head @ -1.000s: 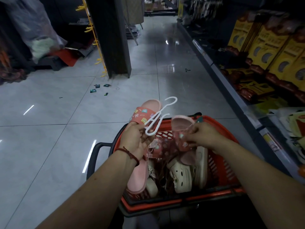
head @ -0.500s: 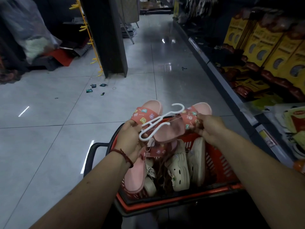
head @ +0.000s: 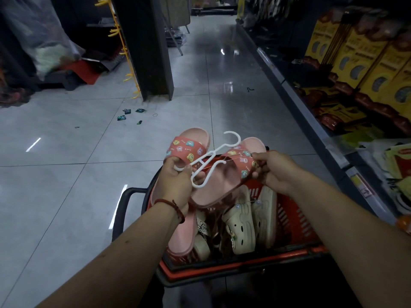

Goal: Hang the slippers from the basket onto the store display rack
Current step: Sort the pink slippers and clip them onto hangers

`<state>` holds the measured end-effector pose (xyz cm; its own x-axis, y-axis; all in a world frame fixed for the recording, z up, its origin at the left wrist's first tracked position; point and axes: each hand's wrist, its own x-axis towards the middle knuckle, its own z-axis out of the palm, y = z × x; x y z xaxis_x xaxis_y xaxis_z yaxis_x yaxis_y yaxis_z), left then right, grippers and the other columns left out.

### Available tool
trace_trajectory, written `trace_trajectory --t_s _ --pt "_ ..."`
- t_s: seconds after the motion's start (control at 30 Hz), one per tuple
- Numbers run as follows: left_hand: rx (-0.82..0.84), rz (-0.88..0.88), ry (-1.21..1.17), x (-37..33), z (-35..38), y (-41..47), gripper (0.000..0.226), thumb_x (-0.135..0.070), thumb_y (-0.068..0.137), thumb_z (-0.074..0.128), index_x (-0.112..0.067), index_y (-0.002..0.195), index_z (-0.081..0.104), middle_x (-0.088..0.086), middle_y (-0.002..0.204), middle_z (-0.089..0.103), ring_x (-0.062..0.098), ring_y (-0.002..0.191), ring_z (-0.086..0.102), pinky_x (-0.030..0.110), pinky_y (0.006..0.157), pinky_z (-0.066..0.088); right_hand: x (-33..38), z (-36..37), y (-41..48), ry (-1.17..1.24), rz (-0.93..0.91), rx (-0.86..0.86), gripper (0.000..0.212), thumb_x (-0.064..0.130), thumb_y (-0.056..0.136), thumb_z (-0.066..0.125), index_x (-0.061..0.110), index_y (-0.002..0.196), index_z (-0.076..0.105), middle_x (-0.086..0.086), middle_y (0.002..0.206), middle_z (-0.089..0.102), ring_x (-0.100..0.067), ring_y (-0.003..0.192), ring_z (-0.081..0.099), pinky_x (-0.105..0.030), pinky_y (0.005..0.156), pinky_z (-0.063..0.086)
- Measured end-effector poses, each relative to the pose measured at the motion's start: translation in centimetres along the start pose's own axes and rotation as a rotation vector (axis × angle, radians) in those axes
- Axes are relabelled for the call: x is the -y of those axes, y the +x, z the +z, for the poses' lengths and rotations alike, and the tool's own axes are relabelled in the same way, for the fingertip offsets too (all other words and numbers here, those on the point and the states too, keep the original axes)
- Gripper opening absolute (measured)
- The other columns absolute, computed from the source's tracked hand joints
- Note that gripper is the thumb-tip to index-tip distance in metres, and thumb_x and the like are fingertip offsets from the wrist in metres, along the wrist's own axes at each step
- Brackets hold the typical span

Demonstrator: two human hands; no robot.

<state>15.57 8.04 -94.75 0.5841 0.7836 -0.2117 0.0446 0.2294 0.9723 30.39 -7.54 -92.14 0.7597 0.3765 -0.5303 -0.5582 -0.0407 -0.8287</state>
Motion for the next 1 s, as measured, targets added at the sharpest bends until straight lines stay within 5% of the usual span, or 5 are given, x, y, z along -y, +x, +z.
trace_trajectory --t_s 0.4,0.57,0.7,0.9,1.0 --pt "-0.039 -0.059 -0.159 0.1 1.7 -0.7 0.023 0.003 0.097 0.055 -0.018 0.093 0.064 0.004 0.074 0.069 0.024 0.059 0.068 0.044 0.077 0.06 -1.1 1.6 -0.8 -0.319 -0.065 0.156 0.02 0.018 0.096 0.063 -0.002 0.099 0.061 -0.011 0.07 0.045 -0.016 0.049 0.04 -0.026 0.041 0.045" --pt "-0.12 -0.091 -0.199 0.0 1.8 -0.4 0.027 0.004 0.096 0.054 -0.019 0.086 0.061 0.005 0.072 0.065 0.017 0.052 0.054 0.026 0.052 0.05 -1.6 1.4 -1.4 -0.507 -0.125 0.262 0.016 0.016 0.096 0.065 0.006 0.089 0.055 -0.014 0.065 0.049 -0.017 0.041 0.045 -0.027 0.043 0.045" --pt "-0.087 -0.1 -0.211 0.0 1.8 -0.4 0.023 0.004 0.096 0.053 -0.017 0.095 0.062 0.009 0.078 0.067 0.019 0.059 0.056 0.028 0.055 0.045 -1.7 1.5 -2.1 -0.675 -0.196 0.242 0.015 0.009 0.093 0.067 0.008 0.084 0.056 -0.012 0.057 0.049 -0.017 0.036 0.047 -0.022 0.04 0.041" --pt "-0.039 -0.102 -0.334 -0.1 1.5 -0.3 0.022 0.003 0.098 0.051 -0.013 0.106 0.064 0.003 0.075 0.072 0.019 0.071 0.066 0.031 0.069 0.054 -1.7 2.7 -2.6 -1.016 -0.518 0.158 0.021 0.02 0.094 0.066 0.001 0.088 0.059 -0.003 0.064 0.055 -0.017 0.046 0.052 -0.037 0.051 0.051" --pt "-0.021 -0.081 -0.363 -0.4 1.4 -0.2 0.022 0.003 0.097 0.053 -0.013 0.107 0.065 0.002 0.076 0.074 0.021 0.075 0.068 0.033 0.073 0.056 -1.5 3.1 -3.0 -0.918 -0.529 0.068 0.035 0.029 0.096 0.062 0.004 0.072 0.058 -0.011 0.058 0.061 -0.021 0.038 0.06 -0.029 0.042 0.048"
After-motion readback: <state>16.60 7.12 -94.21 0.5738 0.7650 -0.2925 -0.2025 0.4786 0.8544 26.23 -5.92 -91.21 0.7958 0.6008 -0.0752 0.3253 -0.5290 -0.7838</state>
